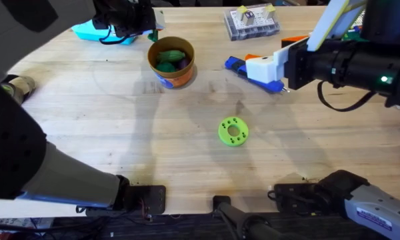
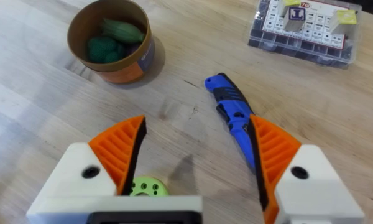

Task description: Pick up the gripper from the table and insert it into the empty holder that is missing its gripper. Then pick up a screw, insert it into the mounting hole, and use the screwdriver to tighten it. Finally, clean up the table by picking up the vegetable and placing it into the bucket.

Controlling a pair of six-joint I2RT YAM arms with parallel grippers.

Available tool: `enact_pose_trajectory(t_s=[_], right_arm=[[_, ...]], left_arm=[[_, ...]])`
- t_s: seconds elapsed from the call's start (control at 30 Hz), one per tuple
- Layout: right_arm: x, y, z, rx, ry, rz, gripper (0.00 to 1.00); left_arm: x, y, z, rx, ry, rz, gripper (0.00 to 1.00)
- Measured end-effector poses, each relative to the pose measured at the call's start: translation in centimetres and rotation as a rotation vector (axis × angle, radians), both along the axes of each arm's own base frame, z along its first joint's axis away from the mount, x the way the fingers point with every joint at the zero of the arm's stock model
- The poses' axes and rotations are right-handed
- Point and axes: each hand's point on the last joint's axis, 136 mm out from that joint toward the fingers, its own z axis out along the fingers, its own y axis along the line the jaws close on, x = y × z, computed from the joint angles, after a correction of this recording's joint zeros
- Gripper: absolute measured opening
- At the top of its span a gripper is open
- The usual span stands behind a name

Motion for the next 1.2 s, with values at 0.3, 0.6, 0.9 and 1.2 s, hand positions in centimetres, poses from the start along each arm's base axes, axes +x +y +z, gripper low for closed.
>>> enact_pose_trajectory(t_s=[0.3,0.6,0.9,1.2], right_arm=[[-0.2,-0.1,-0.3,-0.006,0.013,0.0,0.958],[-0.2,-0.1,-0.3,-0.006,0.014,0.0,0.958],[-0.4,-0.2,-0.6,-0.012,0.028,0.001,0.958],[-0.1,0.8,-1.8,-0.002,0.074,0.036,0.958]], left_arm=[[-3.4,1.8,-2.5,0.058,0.178,-0.007,0.277],[-3.9,5.1,1.1,0.088,0.109,0.064,0.277],[-3.5,2.3,3.2,-0.013,0.045,0.019,0.277],[-3.0,3.8,3.6,-0.085,0.047,0.144,0.277]])
